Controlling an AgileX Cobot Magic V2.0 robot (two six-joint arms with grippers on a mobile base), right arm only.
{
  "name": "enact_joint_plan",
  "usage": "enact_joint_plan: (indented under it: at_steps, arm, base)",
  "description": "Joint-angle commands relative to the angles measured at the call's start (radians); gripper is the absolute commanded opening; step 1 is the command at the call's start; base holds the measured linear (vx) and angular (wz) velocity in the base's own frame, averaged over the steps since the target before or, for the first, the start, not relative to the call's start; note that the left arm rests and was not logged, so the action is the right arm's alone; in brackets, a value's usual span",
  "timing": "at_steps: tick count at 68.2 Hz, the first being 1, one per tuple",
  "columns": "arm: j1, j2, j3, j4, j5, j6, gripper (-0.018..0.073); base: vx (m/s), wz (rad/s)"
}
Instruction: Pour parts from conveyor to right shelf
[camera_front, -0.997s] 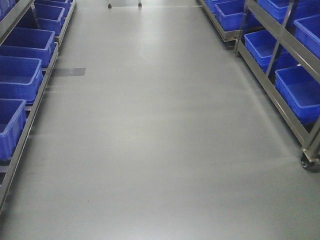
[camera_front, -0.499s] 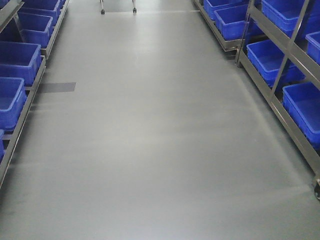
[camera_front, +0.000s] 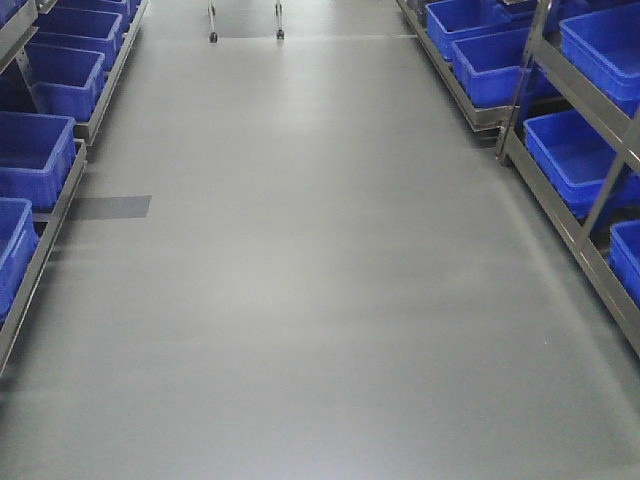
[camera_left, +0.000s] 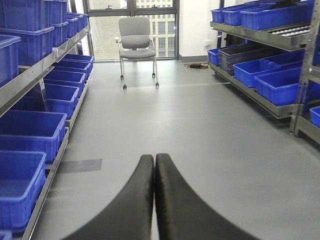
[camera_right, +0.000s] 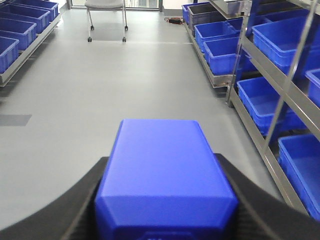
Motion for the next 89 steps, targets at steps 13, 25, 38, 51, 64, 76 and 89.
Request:
enact_joint_plan:
  at_steps: [13,25,38,51,64,76,89]
  arm:
    - [0.001,0.009,-0.028,-0.006,-0.081,-0.003,-0.0006]
    - [0.001,0.009,-0.028,-0.006,-0.081,-0.003,-0.0006]
    - [0.001,0.009,-0.028,-0.006,-0.081,-0.003,-0.0006]
    - [0.001,0.009,-0.028,-0.006,-0.081,-0.003,-0.0006]
    - [0.001,0.009,-0.028,-0.006,-0.081,-0.003,-0.0006]
    - [0.001,0.009,-0.028,-0.006,-0.081,-0.003,-0.0006]
    - [0.001,0.009,-0.028,-0.006,-0.081,-0.003,-0.0006]
  base:
    - [0.51,0.04]
    - [0.53,-0.02]
    - [0.54,-0.04]
    - [0.54,-0.06]
    - [0.52,-0.04]
    - [0.52,0.01]
    - [0.52,0.08]
